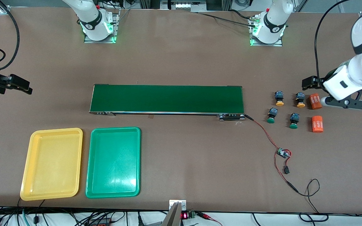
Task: Sort buttons by color to trays
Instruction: 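Reach the left gripper to an orange cylinder and grasp it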
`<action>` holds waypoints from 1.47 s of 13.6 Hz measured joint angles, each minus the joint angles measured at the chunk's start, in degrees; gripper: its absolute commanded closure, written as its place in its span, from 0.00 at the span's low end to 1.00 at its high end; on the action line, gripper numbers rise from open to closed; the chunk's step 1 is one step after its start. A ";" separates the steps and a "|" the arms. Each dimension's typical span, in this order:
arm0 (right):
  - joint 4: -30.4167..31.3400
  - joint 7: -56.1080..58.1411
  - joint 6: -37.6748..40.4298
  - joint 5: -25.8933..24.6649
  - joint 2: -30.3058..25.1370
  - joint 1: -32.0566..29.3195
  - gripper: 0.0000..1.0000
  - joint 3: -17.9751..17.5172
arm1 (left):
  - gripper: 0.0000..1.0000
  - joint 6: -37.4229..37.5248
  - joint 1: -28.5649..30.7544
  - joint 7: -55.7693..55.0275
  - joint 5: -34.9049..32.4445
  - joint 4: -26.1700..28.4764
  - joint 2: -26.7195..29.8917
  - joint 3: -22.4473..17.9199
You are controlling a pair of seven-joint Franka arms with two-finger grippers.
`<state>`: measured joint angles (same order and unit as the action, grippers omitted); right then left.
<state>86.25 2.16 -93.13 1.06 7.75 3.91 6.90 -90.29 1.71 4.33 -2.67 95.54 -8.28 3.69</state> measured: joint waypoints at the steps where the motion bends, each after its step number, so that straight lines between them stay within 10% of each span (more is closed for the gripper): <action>1: 0.00 0.00 -0.14 0.03 0.08 0.01 0.00 -0.07 | 0.00 0.00 0.53 0.00 -0.16 -0.24 -1.54 -0.19; 15: -0.01 -0.06 -1.11 0.06 0.78 2.40 0.00 -0.95 | 0.01 -43.47 15.42 10.78 -8.54 6.75 -25.29 -0.82; 20: -0.01 -0.06 -1.11 0.06 0.78 2.49 0.00 -0.97 | 0.72 -51.32 17.99 12.80 -8.59 12.87 -25.74 -0.85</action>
<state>86.24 2.10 -94.24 1.12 8.53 6.40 5.93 -141.62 19.70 17.13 -11.25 108.40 -34.02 2.85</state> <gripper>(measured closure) 0.000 0.278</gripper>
